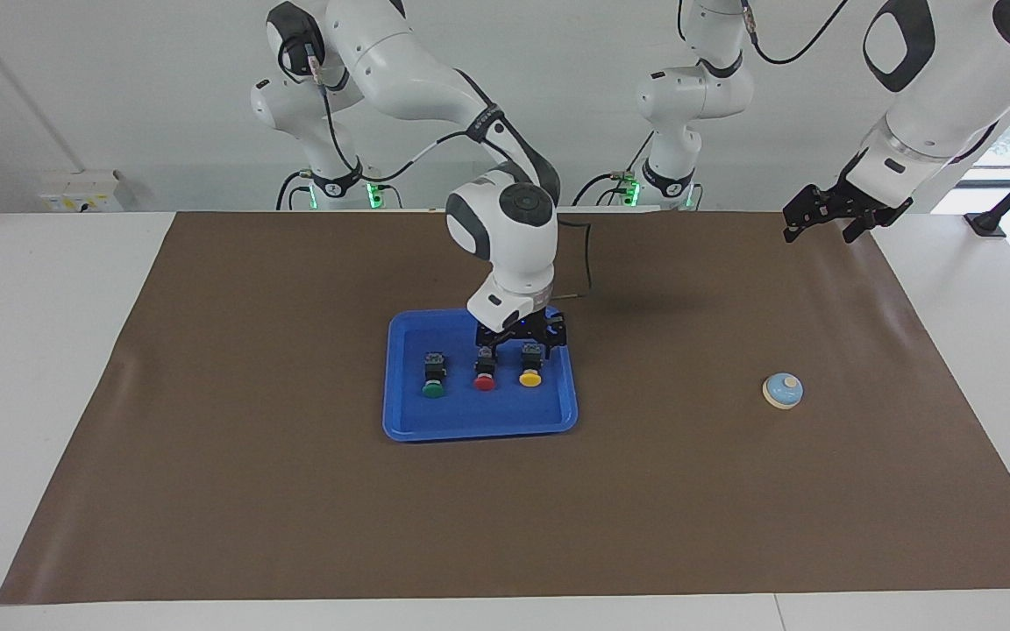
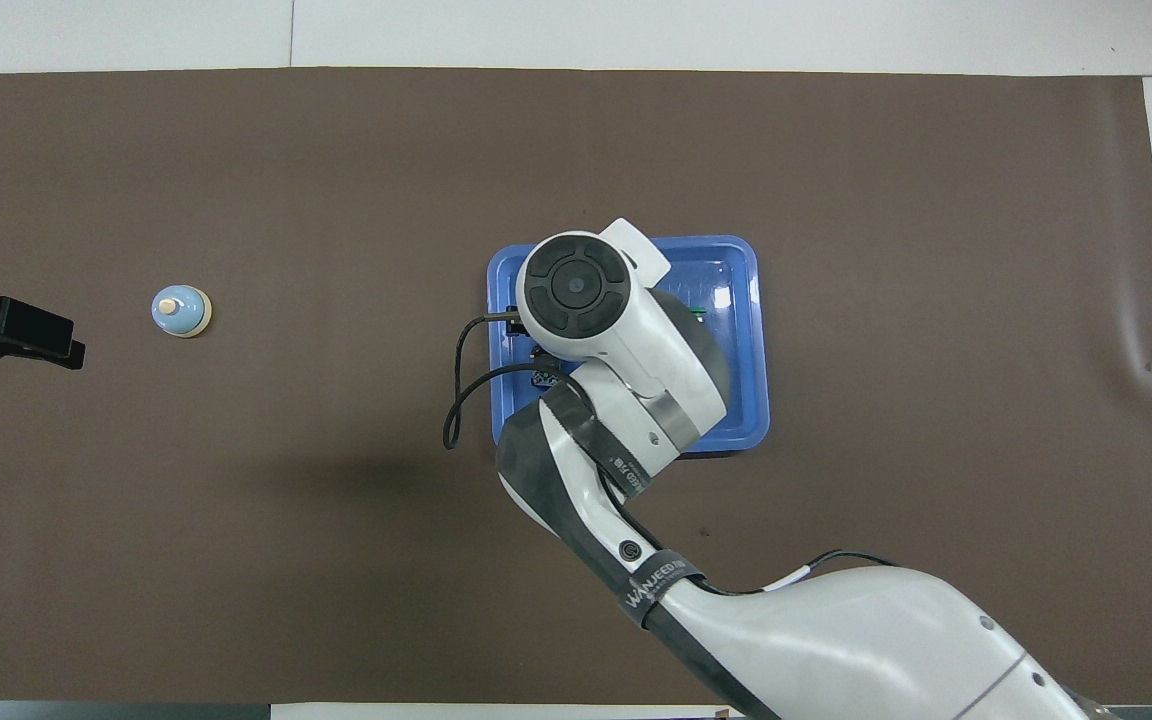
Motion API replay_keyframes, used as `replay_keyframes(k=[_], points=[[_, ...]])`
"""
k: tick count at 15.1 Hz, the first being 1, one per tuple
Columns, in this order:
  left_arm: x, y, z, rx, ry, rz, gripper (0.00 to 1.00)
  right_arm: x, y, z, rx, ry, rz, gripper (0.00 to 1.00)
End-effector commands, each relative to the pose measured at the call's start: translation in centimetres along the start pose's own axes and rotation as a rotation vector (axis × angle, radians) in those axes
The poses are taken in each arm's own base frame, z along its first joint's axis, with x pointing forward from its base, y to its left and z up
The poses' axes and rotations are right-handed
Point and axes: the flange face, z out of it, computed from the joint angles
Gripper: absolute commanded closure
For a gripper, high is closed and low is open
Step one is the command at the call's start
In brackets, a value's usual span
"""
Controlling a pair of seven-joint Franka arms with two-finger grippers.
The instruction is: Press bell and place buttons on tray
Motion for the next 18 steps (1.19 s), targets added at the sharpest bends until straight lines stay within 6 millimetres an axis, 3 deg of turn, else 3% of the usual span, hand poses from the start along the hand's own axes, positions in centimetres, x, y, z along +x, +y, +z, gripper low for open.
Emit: replay_keyframes(k=[1,5,7,9,11,14,18], points=[[-0.6,0.0,0.0,-0.009,0.013,-0.002,0.00,1.3,6.9,-7.8,-0.028,0.010,-0.066,0.00],[-0.6,0.0,0.0,-0.009,0.011,-0.002,0.00,1.5,15.7,-14.1,-0.071,-0.050,-0.127,0.00],[-0.6,0.0,0.0,-0.009,0.013,-0.002,0.00,0.6,19.8,-17.9,-0.084,-0.067,-0.085,0.00],[-0.6,0.0,0.0,-0.009,0.013,-0.002,0.00,-0.4,24.2,-20.1,-0.095,-0.094,-0.052,0.00],[-0.6,0.0,0.0,-0.009,0.013,-0.002,0.00,-1.4,27.4,-20.8,-0.105,-0.139,-0.059,0.00],[-0.6,0.0,0.0,-0.009,0.013,-0.002,0.00,-2.5,29.4,-21.1,-0.099,-0.173,-0.040,0.00],[-0.6,0.0,0.0,-0.009,0.013,-0.002,0.00,-1.6,33.5,-21.0,-0.006,-0.157,0.015,0.00]])
